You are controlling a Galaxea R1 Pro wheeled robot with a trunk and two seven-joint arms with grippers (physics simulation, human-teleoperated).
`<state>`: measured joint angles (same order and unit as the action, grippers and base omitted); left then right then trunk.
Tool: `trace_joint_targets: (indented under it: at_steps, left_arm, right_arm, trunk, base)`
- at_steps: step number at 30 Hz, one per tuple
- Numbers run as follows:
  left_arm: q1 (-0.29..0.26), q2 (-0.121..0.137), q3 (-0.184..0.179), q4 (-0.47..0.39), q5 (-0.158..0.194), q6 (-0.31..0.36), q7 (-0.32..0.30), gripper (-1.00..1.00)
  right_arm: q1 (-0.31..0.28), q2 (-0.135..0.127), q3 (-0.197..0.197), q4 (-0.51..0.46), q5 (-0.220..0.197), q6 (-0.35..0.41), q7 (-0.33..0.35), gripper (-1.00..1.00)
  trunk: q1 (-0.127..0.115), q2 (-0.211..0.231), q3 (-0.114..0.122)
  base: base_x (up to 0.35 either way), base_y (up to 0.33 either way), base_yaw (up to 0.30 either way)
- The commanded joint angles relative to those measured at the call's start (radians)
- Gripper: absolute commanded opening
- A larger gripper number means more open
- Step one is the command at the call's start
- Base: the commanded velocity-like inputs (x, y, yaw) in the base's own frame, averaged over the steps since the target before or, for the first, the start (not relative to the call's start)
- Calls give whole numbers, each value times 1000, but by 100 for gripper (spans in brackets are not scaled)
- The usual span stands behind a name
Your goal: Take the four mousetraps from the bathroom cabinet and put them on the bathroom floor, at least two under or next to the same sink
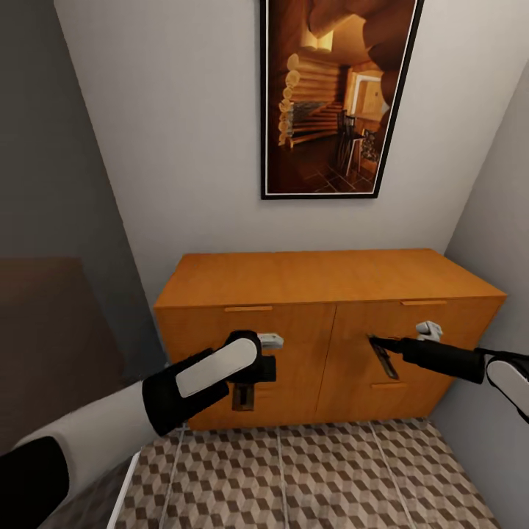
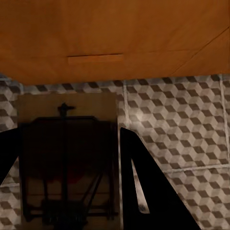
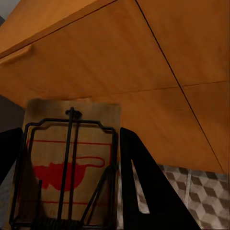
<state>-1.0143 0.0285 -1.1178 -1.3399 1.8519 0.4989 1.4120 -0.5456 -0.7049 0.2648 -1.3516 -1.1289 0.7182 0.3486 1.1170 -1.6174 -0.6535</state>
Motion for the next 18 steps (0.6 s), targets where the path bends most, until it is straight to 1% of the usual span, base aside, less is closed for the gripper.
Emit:
trace_joint_targets:
  at_steps: [1,2,4,5,6,8,9,11,12,13,15,16,18]
  left_arm:
    - [-1,1,-22,0,3,7,3,-100]
    - [-1,1,-31,0,3,4,2,-100]
    - [-1,1,-68,0,3,-6,-6,-100]
    - [-1,2,-77,0,3,-9,-10,-100]
    - [-1,4,-96,1,3,-20,-19,-100]
    - [-1,8,-134,1,1,-62,-45,-100]
    - [-1,9,-146,2,0,-76,-53,-100]
    - [-1,10,-205,25,-2,-131,-90,-100]
    - [-1,9,-241,45,-1,-153,-114,-100]
    - [-1,8,-309,94,1,-178,-177,-100]
    - [-1,7,-359,144,2,-190,-251,-100]
    - [0,8,-391,178,2,-202,-305,-100]
    - [0,9,-435,214,0,-241,-369,-100]
  right_arm:
    - [2,-1,10,1,4,2,0,-100]
    - [3,-1,13,1,8,2,0,-100]
    - [7,-1,26,2,24,2,0,-100]
    - [7,-1,28,2,27,2,0,-100]
    - [10,-1,31,3,32,1,0,-100]
    - [21,-1,35,4,45,1,0,-100]
    - [26,-2,35,4,50,1,0,-100]
    - [48,-2,37,5,76,0,0,-100]
    - [58,-1,37,5,92,0,0,-100]
    - [73,-1,38,5,126,-2,0,-100]
    - [87,-1,38,10,155,-3,0,-100]
    - [100,-1,38,12,171,-3,0,-100]
    - [120,-1,38,13,184,-3,1,-100]
  trunk:
    - [0,-1,-1]
    - [0,-1,-1]
    - [0,-1,-1]
    - [0,-1,-1]
    - [0,-1,-1]
    - [0,-1,-1]
    - [0,-1,-1]
    - [0,-1,-1]
    - [0,-1,-1]
    - [0,-1,-1]
    - [0,-1,-1]
    - [0,-1,-1]
    - [0,-1,-1]
  base:
    - [0,0,0]
    - [0,0,0]
    - [0,0,0]
    - [0,0,0]
    - [0,0,0]
    - [0,0,0]
    - [0,0,0]
    - [0,0,0]
    - [0,0,0]
    - [0,0,0]
    - [0,0,0]
    - [0,0,0]
    - [0,0,0]
